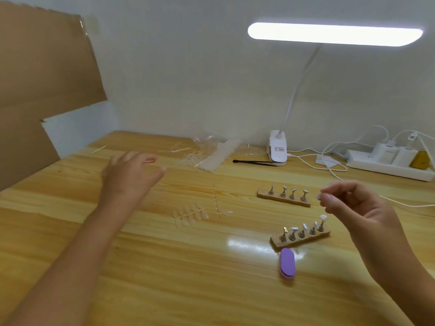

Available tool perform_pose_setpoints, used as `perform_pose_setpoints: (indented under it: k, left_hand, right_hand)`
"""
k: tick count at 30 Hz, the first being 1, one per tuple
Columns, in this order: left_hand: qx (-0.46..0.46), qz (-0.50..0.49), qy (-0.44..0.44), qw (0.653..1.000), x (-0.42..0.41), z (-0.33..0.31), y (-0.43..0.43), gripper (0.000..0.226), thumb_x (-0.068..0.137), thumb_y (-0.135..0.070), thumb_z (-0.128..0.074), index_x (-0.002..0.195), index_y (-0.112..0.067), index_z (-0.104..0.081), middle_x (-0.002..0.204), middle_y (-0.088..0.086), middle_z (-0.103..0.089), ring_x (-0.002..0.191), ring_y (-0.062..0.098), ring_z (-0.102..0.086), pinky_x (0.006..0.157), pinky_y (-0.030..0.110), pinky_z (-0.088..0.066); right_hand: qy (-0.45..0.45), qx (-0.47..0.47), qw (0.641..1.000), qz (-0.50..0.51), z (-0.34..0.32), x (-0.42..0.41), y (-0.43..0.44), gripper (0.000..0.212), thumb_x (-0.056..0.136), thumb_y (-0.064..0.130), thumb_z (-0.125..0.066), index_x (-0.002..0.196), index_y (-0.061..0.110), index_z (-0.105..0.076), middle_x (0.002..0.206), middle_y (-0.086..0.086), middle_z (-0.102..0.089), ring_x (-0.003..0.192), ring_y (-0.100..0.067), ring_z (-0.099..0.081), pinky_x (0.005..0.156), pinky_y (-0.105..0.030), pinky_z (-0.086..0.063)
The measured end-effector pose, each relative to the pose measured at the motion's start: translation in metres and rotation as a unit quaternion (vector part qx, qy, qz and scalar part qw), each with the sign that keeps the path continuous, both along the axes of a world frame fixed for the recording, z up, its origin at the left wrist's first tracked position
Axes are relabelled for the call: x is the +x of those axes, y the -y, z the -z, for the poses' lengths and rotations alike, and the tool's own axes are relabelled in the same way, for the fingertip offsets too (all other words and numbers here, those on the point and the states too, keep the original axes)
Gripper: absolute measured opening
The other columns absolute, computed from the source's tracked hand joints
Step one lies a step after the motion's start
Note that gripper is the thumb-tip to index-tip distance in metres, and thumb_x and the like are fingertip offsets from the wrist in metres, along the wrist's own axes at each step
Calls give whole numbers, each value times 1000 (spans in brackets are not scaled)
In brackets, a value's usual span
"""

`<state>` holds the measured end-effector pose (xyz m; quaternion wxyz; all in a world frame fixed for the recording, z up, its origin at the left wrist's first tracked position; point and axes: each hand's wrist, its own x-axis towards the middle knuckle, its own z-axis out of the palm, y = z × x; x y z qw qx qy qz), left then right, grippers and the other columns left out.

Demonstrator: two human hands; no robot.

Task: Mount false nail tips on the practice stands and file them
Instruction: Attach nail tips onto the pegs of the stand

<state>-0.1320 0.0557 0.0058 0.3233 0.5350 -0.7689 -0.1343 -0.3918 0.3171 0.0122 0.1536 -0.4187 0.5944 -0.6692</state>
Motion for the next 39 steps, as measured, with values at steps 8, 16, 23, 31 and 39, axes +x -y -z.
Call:
perform_pose_setpoints:
  k: [8, 16, 23, 31, 39]
  left_hand:
    - [342, 416, -219, 814, -76, 11, -135, 26, 79, -56, -66, 91, -37, -78, 85, -16, -73, 66, -8, -56, 65, 9, -47]
    - [449, 420, -287, 735, -82, 28, -142, 36, 72, -53, -73, 92, -24, -80, 86, -7, -71, 71, -1, -55, 62, 12, -44]
    - [498, 401, -331, 694, -84, 25, -147, 12, 78, -34, -75, 81, -23, -79, 78, -9, -70, 66, -2, -56, 59, 12, -46]
    - [415, 382, -259, 784, -82, 23, -147, 9, 79, -37, -69, 75, -32, -76, 77, -14, -69, 65, -3, -54, 62, 11, -44]
    - [384, 381, -243, 805, -82, 21, -147, 17, 86, -28, -68, 71, -31, -75, 70, -16, -68, 60, -6, -54, 61, 8, -43]
  right_hand:
    - [-277, -76, 957, 48, 6, 10, 0, 8, 86, 27, -65, 91, 25, -58, 96, 9, -61, 90, -15, -60, 80, -23, -47]
    - [-444, -47, 895, 10, 19, 19, 1, 10, 87, 20, -62, 86, 11, -65, 100, 4, -58, 96, -15, -59, 81, -28, -46]
    - [-471, -30, 881, -29, 22, 15, 2, 13, 88, 20, -63, 85, 9, -69, 100, 1, -58, 95, -19, -59, 78, -33, -47]
    - [-429, 30, 899, -80, 23, 9, 1, 19, 85, 31, -66, 99, 18, -68, 110, 7, -57, 107, -17, -57, 91, -27, -43]
    - [-434, 66, 894, -90, 24, 7, 1, 24, 83, 37, -66, 99, 20, -70, 115, 6, -55, 111, -16, -52, 90, -20, -40]
